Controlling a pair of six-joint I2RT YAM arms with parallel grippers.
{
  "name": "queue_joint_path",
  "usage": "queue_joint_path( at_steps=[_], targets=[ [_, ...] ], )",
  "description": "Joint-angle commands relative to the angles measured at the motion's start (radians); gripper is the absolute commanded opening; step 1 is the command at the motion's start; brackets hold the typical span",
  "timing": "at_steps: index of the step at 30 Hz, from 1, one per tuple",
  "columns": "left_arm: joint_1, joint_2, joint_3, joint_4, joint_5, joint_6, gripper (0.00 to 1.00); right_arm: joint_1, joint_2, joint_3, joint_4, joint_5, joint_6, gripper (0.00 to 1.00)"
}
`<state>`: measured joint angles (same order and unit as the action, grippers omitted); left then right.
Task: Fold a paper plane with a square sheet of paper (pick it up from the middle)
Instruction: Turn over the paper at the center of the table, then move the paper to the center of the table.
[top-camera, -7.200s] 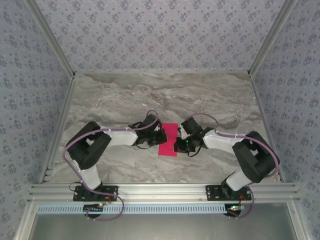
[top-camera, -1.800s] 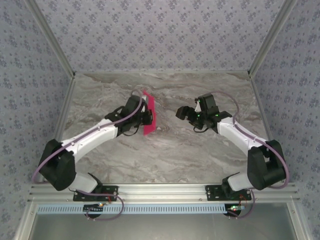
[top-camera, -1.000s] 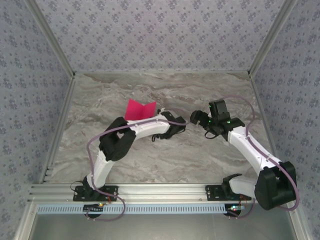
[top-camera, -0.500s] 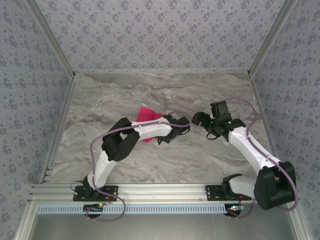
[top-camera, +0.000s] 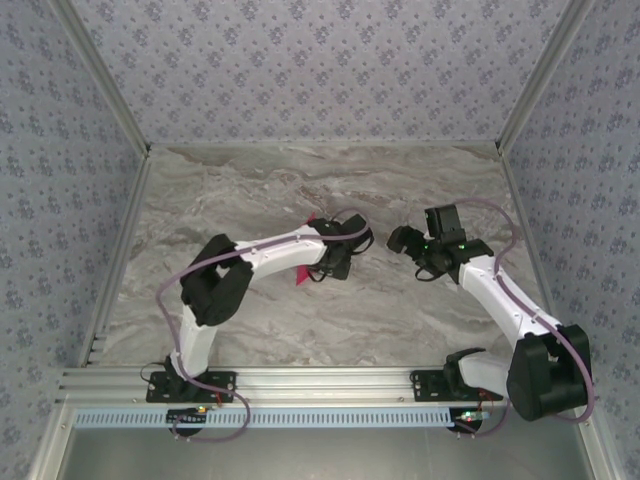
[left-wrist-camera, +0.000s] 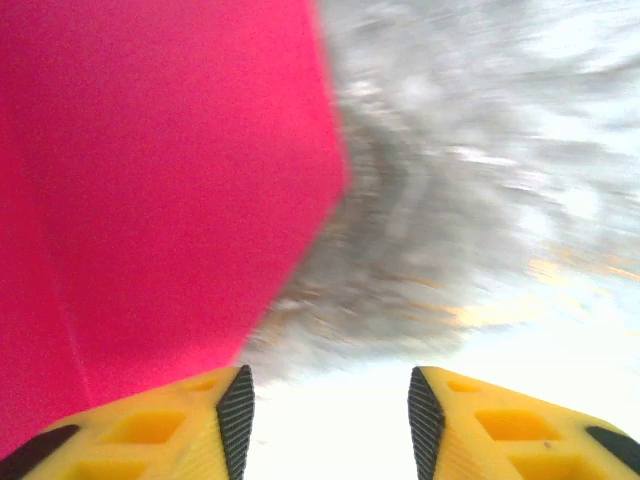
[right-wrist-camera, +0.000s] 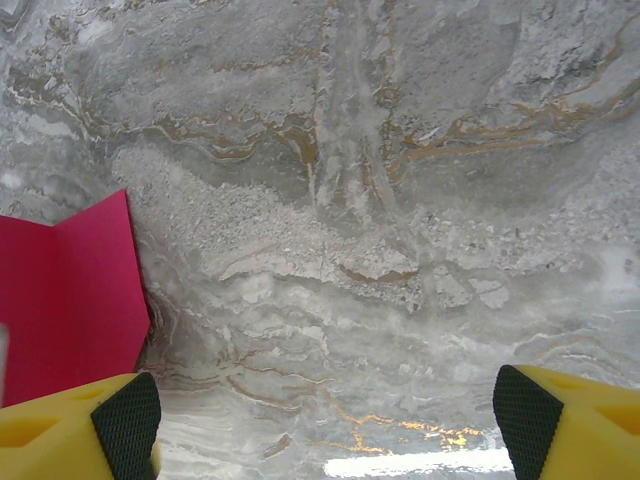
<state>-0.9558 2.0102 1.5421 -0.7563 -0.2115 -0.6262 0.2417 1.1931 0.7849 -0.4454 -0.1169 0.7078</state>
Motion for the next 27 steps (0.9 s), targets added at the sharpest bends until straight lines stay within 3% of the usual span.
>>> queue_joint_path(
  at_steps=[1,8,12,16,20,25,27],
  targets=[
    [0.009,-0.159,-0.020,0.072,0.163,-0.014,0.57,-0.012,-0.021,-0.008,-0.007,0.000,0.014,0.91],
    [0.121,-0.397,-0.188,0.194,0.250,-0.069,0.80,0.007,0.000,0.022,0.029,-0.062,-0.031,0.89],
    [0.241,-0.521,-0.327,0.229,0.220,-0.113,0.92,0.112,0.050,0.089,0.059,-0.083,-0.063,0.83],
    [0.358,-0.630,-0.469,0.231,0.174,-0.145,0.99,0.283,0.165,0.207,0.076,-0.070,-0.070,0.67],
    [0.470,-0.716,-0.590,0.217,0.167,-0.193,0.99,0.433,0.307,0.354,0.068,-0.029,-0.111,0.50],
    [0.594,-0.805,-0.730,0.225,0.211,-0.254,0.99,0.529,0.549,0.563,-0.012,0.021,-0.110,0.30],
    [0.629,-0.839,-0.771,0.230,0.222,-0.265,0.99,0.545,0.637,0.624,-0.043,0.017,-0.101,0.27]
  ],
)
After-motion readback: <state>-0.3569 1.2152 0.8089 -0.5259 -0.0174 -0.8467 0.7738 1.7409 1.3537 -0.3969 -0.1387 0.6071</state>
